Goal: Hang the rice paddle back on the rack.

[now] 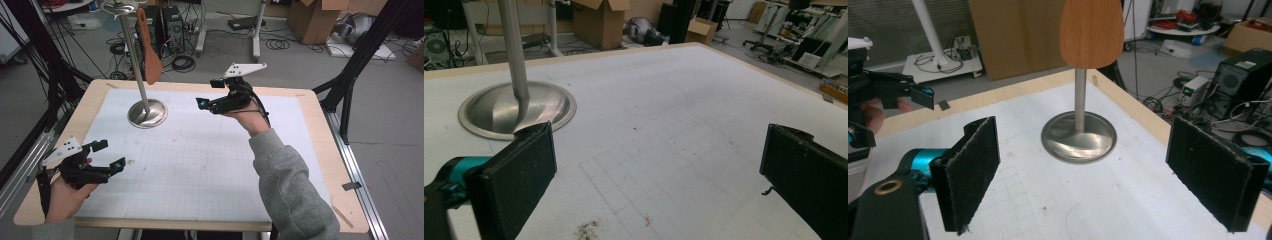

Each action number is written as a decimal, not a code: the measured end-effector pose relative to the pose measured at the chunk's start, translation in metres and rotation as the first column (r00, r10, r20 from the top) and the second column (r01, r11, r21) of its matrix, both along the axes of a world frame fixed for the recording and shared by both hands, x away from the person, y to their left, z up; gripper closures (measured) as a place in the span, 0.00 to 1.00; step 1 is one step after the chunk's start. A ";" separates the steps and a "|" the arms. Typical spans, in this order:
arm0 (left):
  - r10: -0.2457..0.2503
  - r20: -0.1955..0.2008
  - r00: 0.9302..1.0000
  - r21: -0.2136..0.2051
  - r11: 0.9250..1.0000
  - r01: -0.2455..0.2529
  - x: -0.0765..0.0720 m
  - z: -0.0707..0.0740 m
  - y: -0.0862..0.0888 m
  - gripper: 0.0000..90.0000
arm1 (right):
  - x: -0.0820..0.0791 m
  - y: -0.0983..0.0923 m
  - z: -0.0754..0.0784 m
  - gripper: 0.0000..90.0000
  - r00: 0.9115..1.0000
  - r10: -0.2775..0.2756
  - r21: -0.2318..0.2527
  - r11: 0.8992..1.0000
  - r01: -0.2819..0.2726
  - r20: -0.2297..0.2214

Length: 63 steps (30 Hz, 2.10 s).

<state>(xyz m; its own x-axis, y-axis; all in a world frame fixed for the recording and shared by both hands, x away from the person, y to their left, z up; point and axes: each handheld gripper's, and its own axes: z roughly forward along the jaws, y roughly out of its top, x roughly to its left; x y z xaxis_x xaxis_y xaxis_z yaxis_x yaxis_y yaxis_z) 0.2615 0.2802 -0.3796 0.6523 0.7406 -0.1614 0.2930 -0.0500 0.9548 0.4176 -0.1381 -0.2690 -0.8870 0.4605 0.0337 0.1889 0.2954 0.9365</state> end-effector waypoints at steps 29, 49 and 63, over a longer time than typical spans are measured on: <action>0.010 0.027 1.000 -0.013 1.000 -0.010 -0.003 0.000 0.003 0.02 | -0.056 -0.070 -0.031 0.15 0.996 -0.079 0.032 0.996 0.078 0.039; 0.020 0.026 0.999 -0.009 1.000 -0.019 -0.001 -0.002 0.003 0.02 | -0.077 -0.107 -0.079 0.15 0.987 -0.159 0.056 0.986 0.159 -0.002; 0.029 0.032 0.999 -0.005 1.000 -0.029 -0.002 -0.001 0.005 0.02 | -0.093 -0.136 -0.090 0.15 0.973 -0.232 0.036 0.972 0.232 0.004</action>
<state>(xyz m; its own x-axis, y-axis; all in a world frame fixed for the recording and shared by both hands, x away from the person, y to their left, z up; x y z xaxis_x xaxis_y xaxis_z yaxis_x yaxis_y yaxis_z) 0.2592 0.2851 -0.3810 0.6358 0.7584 -0.1436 0.2631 -0.0381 0.9640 0.3248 -0.2739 -0.3589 -0.7564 0.6525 0.0465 0.2403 0.2111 0.9475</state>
